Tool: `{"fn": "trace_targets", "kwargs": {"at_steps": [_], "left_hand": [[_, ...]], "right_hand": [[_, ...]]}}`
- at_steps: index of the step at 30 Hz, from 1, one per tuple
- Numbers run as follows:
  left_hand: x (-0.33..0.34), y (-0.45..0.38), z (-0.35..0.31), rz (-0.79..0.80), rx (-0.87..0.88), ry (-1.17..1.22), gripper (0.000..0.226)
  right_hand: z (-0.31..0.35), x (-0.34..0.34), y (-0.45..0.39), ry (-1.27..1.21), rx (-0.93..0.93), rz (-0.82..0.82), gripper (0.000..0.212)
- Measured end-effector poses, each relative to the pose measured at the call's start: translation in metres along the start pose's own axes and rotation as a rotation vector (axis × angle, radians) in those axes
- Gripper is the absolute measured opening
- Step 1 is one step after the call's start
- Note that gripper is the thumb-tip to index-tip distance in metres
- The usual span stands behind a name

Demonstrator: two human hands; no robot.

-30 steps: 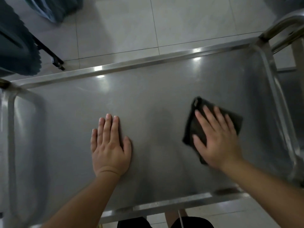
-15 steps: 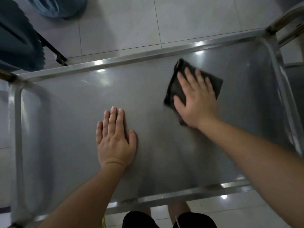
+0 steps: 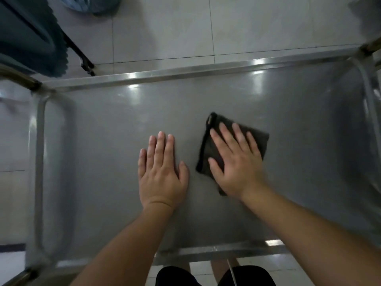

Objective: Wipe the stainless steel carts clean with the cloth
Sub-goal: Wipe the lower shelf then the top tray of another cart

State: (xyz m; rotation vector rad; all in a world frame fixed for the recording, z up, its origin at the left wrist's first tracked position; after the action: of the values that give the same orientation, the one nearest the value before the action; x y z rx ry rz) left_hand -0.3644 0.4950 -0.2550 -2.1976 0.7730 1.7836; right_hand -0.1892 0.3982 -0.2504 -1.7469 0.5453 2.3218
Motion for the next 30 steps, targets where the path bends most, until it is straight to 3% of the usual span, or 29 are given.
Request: {"fn": "trace_targets", "kwargs": {"at_steps": [5,9,13,19,27,30], "left_hand": [[-0.001,-0.002,0.0,-0.003,-0.001,0.013,0.074],[0.001,-0.001,0.001,0.035,0.0,0.033,0.074],[0.004,-0.002,0.002,0.068,0.032,0.041,0.08],[0.001,-0.002,0.005,0.064,0.054,0.149,0.079],[-0.001,-0.003,0.007,0.187,0.074,0.168,0.082],[0.0,-0.005,0.009,0.317,0.098,0.2,0.08]], "right_hand": [[0.003,-0.021,-0.15,-0.055,0.164,0.006,0.075],[0.008,-0.02,-0.165,-0.069,0.195,0.02,0.082],[0.026,-0.008,-0.11,-0.016,0.007,0.059,0.083],[0.059,0.025,0.024,-0.061,-0.05,0.052,0.074],[0.109,0.064,0.143,-0.087,-0.114,0.233,0.108],[0.122,0.065,0.171,-0.083,-0.205,0.26,0.102]]}}
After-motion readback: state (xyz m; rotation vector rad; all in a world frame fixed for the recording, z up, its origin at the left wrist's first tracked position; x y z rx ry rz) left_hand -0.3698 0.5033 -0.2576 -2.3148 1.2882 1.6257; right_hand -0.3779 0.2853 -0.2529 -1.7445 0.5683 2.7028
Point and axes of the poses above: each hand's wrist, its own y-axis away from the middle knuckle, its own x-axis out of the palm, z = x × y, the point moved 9 cm from there along -y, towards the middle knuckle, and after that the axes turned 5 degrees about z, right-handed, at the moved point
